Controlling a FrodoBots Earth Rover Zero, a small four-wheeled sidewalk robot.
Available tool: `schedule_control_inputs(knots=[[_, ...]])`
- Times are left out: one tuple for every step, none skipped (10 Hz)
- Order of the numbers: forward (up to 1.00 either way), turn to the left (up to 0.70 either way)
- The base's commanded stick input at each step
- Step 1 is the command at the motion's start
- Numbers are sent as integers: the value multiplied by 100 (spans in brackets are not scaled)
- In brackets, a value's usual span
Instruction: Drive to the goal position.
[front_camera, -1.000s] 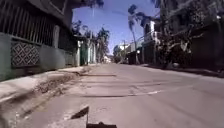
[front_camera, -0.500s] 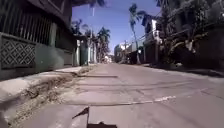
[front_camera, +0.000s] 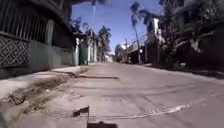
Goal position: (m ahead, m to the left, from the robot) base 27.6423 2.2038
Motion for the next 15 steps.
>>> schedule_control_inputs(knots=[[70, -3], [70, -3], [70, -3], [70, -3], [70, -3], [70, -3], [70, -3], [70, -3], [70, -3], [70, -3], [70, -3], [70, -3], [70, -3], [70, -3], [70, -3]])
